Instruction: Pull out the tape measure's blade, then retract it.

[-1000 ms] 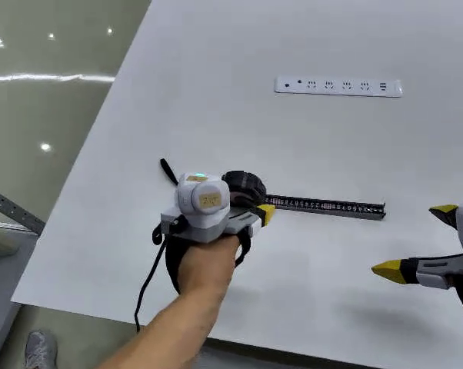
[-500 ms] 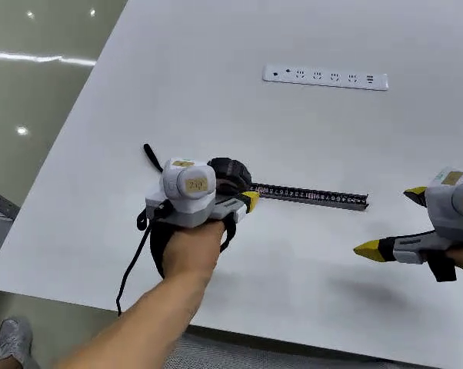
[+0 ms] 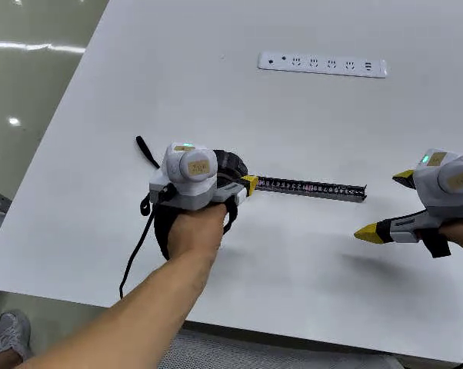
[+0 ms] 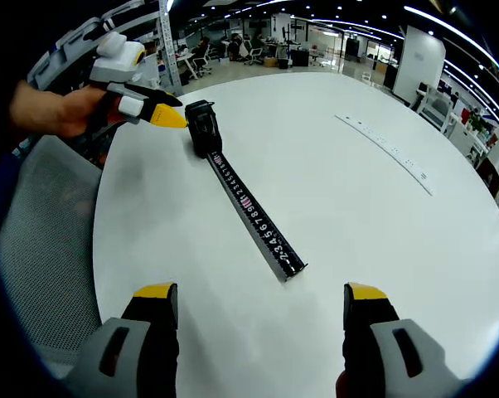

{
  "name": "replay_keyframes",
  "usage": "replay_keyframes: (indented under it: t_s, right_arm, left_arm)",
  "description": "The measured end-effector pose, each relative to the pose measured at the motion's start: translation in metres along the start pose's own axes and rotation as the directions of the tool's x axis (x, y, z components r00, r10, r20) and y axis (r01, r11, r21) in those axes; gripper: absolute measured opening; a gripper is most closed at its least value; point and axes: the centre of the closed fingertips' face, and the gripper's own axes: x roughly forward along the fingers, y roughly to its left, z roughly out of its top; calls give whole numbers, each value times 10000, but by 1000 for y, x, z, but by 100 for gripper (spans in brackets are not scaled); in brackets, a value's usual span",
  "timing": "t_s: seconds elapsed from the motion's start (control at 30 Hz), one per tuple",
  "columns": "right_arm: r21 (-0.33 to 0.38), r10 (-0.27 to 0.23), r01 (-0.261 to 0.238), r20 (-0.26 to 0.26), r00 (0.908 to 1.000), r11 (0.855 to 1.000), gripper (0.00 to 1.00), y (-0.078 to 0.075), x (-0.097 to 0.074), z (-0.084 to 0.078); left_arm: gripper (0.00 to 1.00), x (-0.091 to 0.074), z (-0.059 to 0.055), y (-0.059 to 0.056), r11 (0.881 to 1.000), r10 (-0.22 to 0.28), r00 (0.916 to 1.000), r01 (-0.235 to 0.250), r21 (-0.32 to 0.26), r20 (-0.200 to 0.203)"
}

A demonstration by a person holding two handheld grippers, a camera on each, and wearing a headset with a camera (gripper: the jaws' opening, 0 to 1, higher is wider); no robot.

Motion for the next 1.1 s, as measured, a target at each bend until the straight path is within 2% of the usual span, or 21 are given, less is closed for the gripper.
replay_keyframes:
  t_s: [0.33, 0.6, 0.8, 0.83, 1.1]
  right_arm:
    - [-874, 421, -452, -363, 9985, 9951, 69, -8, 17, 1]
    - [-1727, 744, -866, -762, 9943, 9812, 59, -17, 27, 0]
    - [-2564, 1013, -1277, -1135, 9884, 9581, 48, -23, 31, -3]
    - [-2832, 1078, -1389, -1228, 9866, 9489, 46, -23, 31, -4]
    - [-3425, 1282, -1736, -1511, 9802, 9233, 34, -27, 35, -5]
  left_arm:
    - [83, 12, -1, 4, 9998, 183, 9998, -183, -28, -60]
    - [81, 19, -2, 8, 9995, 331, 9994, -331, -23, -66]
    - [80, 24, -4, 7, 9994, 343, 9994, -344, -39, -107]
    - [80, 25, -5, 6, 9994, 354, 9993, -355, -51, -110]
    - [78, 32, -10, 8, 9991, 418, 9990, -419, -48, -184]
